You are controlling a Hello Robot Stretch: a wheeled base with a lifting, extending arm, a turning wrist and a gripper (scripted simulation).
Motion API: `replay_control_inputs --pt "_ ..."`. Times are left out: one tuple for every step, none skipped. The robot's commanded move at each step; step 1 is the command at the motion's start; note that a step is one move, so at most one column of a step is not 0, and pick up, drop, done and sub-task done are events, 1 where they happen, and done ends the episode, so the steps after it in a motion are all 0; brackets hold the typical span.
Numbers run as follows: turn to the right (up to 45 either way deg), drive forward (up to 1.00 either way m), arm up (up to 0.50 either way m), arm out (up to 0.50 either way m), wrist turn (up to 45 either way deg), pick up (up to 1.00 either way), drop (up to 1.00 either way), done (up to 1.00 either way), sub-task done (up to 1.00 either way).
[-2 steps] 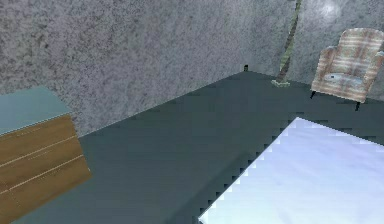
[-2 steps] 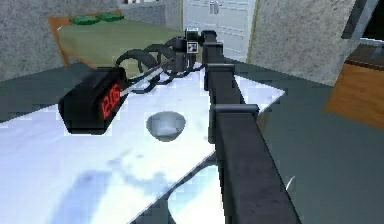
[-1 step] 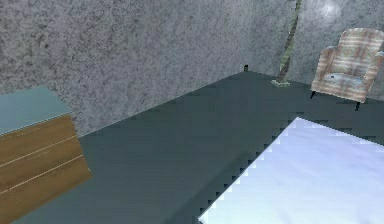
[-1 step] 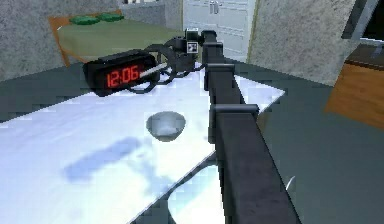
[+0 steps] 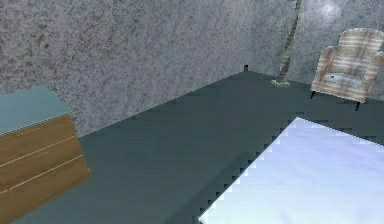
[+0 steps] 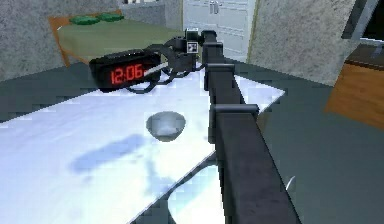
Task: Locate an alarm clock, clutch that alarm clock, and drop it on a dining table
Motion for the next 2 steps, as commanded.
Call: replay_control_inputs --pt "0.0 0.00 -0.32 0.00 0.0 0.00 0.00 0.00 0.00" --pt "0.0 0.00 0.00 0.00 0.0 0.00 1.00 0.00 0.00"
